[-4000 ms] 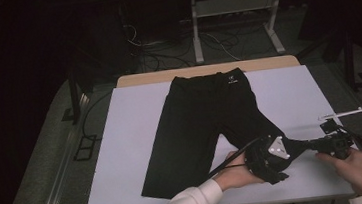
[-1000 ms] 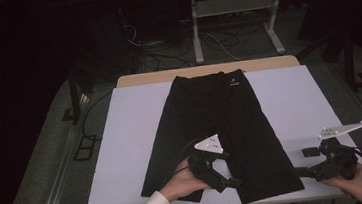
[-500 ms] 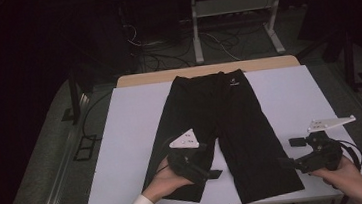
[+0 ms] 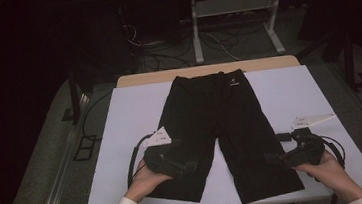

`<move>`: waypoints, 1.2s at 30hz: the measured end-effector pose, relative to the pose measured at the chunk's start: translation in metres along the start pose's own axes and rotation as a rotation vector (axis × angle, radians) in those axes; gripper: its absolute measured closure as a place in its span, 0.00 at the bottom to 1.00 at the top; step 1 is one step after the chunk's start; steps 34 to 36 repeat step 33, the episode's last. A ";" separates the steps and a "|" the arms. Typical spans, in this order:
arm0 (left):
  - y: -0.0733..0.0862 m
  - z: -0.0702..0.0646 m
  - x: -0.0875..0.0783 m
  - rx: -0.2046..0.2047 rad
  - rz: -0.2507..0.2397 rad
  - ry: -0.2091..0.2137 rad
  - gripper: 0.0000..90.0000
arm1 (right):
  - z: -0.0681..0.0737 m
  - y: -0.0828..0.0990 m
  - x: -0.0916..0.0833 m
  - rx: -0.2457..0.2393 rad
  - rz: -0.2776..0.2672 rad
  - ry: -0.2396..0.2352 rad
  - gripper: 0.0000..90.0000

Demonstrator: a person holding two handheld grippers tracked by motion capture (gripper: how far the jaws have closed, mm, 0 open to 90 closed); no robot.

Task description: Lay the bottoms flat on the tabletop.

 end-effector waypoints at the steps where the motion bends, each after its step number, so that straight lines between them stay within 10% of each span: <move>1: 0.001 0.002 -0.002 -0.004 -0.006 -0.005 0.00 | -0.001 -0.001 0.001 -0.005 -0.011 0.002 0.00; 18: 0.026 0.034 -0.027 -0.002 -0.048 -0.119 0.00 | -0.010 -0.001 0.014 -0.063 -0.071 0.028 0.00; 36: 0.034 0.036 -0.029 -0.021 -0.026 -0.113 0.00 | -0.007 0.020 0.018 -0.086 -0.047 0.035 0.00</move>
Point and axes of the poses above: each handheld gripper's, and its own axes: x roughly forward along the jaws, y roughly out of its underside, z roughly to its left, the point moved 7 cm from there along x, roughly forward along the jaws, and after that the axes turned 3 degrees about -y, right-handed, at the moved point
